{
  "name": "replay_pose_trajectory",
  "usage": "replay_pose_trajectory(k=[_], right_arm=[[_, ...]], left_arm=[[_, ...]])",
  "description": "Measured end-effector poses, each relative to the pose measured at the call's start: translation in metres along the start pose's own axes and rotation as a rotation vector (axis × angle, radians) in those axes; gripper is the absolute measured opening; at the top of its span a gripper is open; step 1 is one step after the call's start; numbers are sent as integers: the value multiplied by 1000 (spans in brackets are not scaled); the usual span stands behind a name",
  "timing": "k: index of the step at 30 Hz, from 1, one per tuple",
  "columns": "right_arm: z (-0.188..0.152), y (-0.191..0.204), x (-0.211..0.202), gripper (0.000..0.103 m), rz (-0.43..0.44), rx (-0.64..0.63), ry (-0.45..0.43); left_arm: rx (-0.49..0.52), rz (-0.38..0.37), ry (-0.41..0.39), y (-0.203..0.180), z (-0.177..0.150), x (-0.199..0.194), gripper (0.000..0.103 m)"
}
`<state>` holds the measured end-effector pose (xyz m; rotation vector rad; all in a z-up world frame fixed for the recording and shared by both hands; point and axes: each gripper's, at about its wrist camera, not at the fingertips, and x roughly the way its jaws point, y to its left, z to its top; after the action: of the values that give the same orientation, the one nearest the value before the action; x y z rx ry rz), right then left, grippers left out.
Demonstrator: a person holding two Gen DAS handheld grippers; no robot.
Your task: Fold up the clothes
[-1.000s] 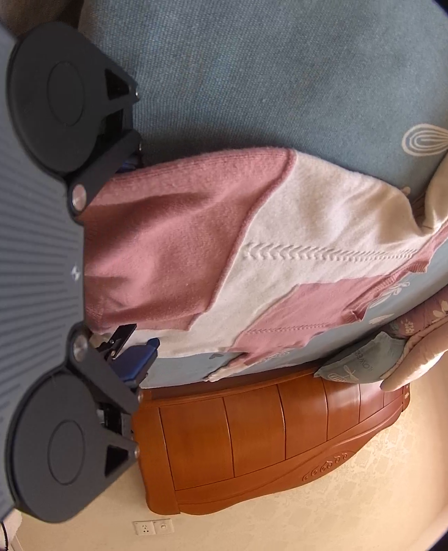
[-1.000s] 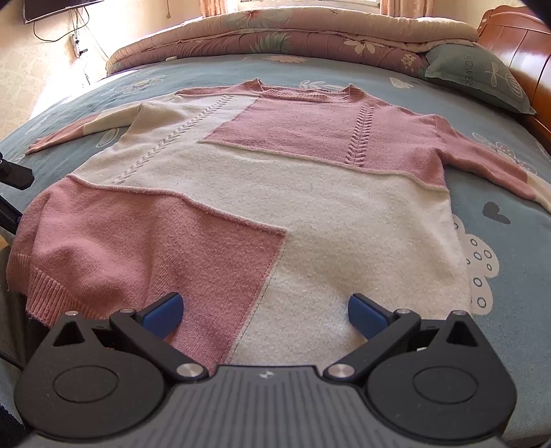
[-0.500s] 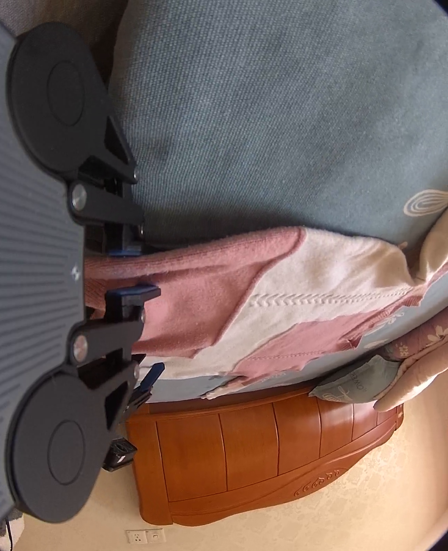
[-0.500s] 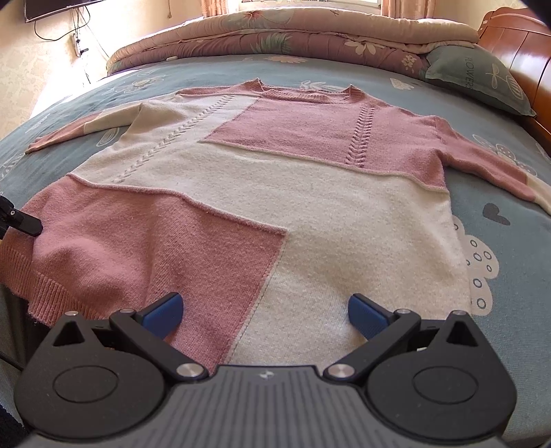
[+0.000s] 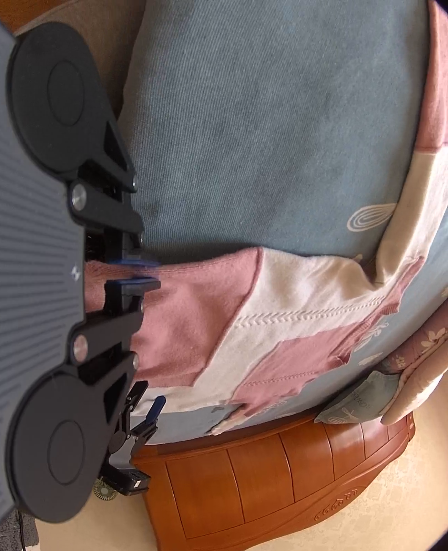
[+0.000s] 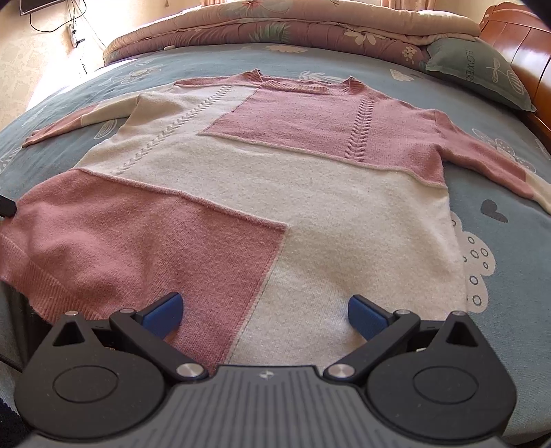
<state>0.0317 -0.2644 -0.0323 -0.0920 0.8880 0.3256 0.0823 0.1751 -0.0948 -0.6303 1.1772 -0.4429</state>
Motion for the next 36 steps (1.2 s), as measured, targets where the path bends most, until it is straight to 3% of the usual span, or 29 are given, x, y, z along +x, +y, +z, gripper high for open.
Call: replay_pose_trajectory(k=[3,5,9,11,13,15,16,18,20,23,24,27,29,34,36], right_arm=[[15,3,-16,103,48,-9,-63],[31,12,-16,103,73,-50,-102],[52,39,13,103,104,-130,-113],[50,51,30,103,131,-154,-90],[39,56,36,103,145,-156,-55],[20,61,30,103,137,-170,-45],[11,62,25,103,136,-179,-42],[-7,60,10,103,141,-201,-37],[-16,54,-3,103,151,-206,-24],[-5,41,-10,103,185,-152,16],[3,36,-10,103,177,-145,-5],[35,23,0,103,72,-146,-81],[53,13,20,103,27,-114,-64],[46,8,41,103,-13,-67,-47],[42,7,48,103,-26,-50,-43]], left_arm=[[63,114,-39,-6,5,-11,7],[156,126,-72,-26,14,-7,11],[378,185,-151,-82,28,26,54],[532,253,-182,-111,28,52,59],[621,321,-161,-121,22,77,62],[621,376,-99,-117,14,94,62],[641,380,-128,-112,2,91,64],[617,356,-125,-103,-14,82,74],[593,321,-106,-98,-27,68,76],[622,363,-91,-109,-17,63,76],[633,378,-87,-113,-14,62,76],[657,379,-150,-132,14,72,77],[657,351,-181,-143,36,89,78],[543,344,-158,-131,62,132,78],[510,294,-201,-118,54,124,79]])
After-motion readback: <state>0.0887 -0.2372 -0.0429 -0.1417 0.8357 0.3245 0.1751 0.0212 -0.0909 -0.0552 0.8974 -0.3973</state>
